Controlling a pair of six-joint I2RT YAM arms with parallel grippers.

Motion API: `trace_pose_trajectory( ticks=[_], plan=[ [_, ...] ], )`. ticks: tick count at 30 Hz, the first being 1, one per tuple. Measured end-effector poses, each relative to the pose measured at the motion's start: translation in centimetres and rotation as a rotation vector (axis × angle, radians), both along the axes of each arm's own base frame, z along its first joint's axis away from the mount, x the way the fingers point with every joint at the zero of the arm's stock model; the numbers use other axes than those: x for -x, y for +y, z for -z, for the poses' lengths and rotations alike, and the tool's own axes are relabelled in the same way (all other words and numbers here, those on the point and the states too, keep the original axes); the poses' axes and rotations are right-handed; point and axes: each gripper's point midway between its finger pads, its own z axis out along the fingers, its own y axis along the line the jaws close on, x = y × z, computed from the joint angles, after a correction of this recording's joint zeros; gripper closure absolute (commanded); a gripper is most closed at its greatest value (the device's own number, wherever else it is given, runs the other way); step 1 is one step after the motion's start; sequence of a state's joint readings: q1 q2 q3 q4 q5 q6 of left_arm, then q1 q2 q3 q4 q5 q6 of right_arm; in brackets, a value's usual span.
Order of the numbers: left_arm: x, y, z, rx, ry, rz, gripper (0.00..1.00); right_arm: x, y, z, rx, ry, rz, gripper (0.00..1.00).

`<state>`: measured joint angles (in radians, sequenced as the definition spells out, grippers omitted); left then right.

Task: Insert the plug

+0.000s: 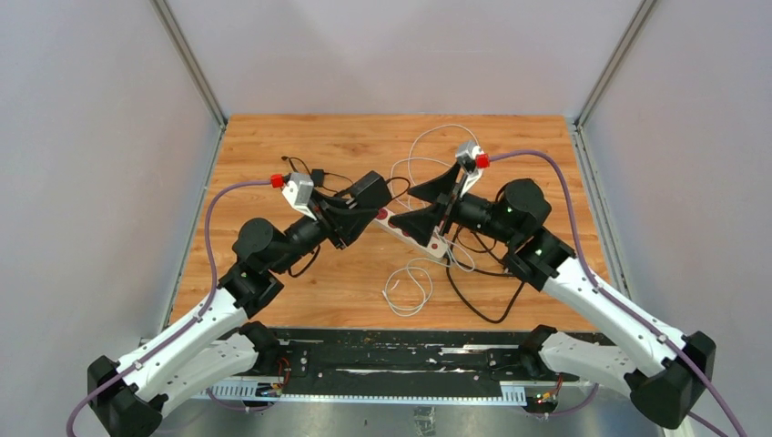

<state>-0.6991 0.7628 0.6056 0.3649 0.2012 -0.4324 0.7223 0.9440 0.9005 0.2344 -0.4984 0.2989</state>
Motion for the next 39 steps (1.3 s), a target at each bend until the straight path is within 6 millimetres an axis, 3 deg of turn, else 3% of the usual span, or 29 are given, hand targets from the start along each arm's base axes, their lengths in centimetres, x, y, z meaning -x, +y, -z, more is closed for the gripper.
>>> trace_pose_trajectory(
  ticks=[8, 15, 20, 25, 28, 32, 33, 37, 38, 39],
  plan=[
    [1.3, 0.1, -3.2, 0.124, -0.006, 0.047, 1.0, -1.4, 2.6, -2.4, -0.239, 0.243, -0.043, 0.01],
    [2.4, 0.2, -4.6, 0.165, -0.03, 0.09, 1.0, -1.9, 3.5, -4.0, -0.349, 0.305, -0.074, 0.01],
    [2.7, 0.1, -5.0, 0.179, -0.036, 0.109, 1.0, -1.3, 5.3, -4.7, -0.37, 0.313, -0.13, 0.04],
    [2.9, -0.1, -5.1, 0.185, -0.037, 0.123, 1.0, -0.7, 6.9, -4.8, -0.389, 0.305, -0.176, 0.22],
    [2.9, -0.1, -5.1, 0.187, -0.031, 0.122, 1.0, -0.7, 7.3, -5.0, -0.409, 0.309, -0.193, 0.38],
    [2.9, 0.0, -5.3, 0.199, -0.029, 0.123, 1.0, -0.2, 7.4, -5.8, -0.444, 0.294, -0.217, 0.42],
    [2.9, 0.0, -5.5, 0.206, -0.031, 0.123, 1.0, -0.2, 7.4, -6.0, -0.452, 0.289, -0.222, 0.49],
    [3.5, 0.2, -6.4, 0.253, -0.018, 0.146, 1.0, 0.4, 7.2, -6.7, -0.468, 0.26, -0.248, 1.0],
    [3.8, 0.2, -6.7, 0.271, -0.013, 0.158, 0.93, 0.7, 7.2, -7.1, -0.475, 0.24, -0.262, 1.0],
    [4.0, 0.2, -7.0, 0.283, -0.013, 0.165, 0.71, 1.0, 7.1, -7.4, -0.483, 0.23, -0.274, 1.0]
  ],
)
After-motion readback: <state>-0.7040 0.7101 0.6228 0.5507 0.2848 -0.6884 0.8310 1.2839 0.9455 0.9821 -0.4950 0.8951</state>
